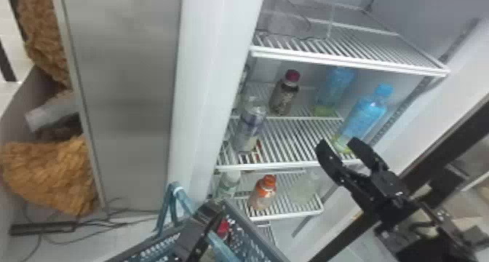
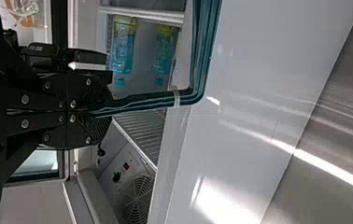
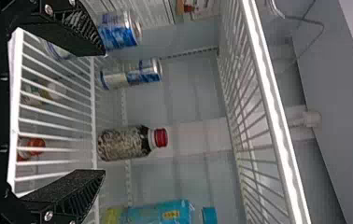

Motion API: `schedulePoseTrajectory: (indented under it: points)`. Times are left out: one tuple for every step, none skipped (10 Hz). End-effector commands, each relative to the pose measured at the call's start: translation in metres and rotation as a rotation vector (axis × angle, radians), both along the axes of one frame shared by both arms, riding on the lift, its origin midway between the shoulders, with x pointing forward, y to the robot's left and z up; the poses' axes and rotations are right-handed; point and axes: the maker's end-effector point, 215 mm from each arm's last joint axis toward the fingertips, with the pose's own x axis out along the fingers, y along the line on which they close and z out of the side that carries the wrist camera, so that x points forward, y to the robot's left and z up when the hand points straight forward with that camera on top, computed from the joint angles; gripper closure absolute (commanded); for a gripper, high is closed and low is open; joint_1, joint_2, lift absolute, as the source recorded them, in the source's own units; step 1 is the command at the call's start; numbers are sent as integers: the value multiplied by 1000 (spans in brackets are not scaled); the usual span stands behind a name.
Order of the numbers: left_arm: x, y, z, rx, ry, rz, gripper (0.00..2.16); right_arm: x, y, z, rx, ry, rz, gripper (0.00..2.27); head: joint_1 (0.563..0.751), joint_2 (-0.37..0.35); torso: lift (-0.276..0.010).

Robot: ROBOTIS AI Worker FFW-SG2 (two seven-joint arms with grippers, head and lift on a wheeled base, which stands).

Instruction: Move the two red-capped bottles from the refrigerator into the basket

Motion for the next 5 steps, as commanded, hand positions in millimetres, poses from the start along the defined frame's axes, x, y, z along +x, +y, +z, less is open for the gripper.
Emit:
schedulePoseTrajectory:
  points:
    - [0,-1,2,0,-6,-5,1204,6,-13,-5,-1,-4,-50,111,695,-350,0]
    - [2,-2,4,2,-14,-6,1204,12,-21,-14,6,4,-74,113,695,-350,0]
    - [3,-4,3,5,-18,-13,1204,20,-26,-21,0,9,-85,110,695,-350,0]
    - [4,-8,5,5,-27,-24,1204,30,-26,-24,7,3,-94,110,695,-350,0]
    - [5,-12,7,0,-32,-28,1204,41,-28,-23,7,-10,-103,108,695,-350,0]
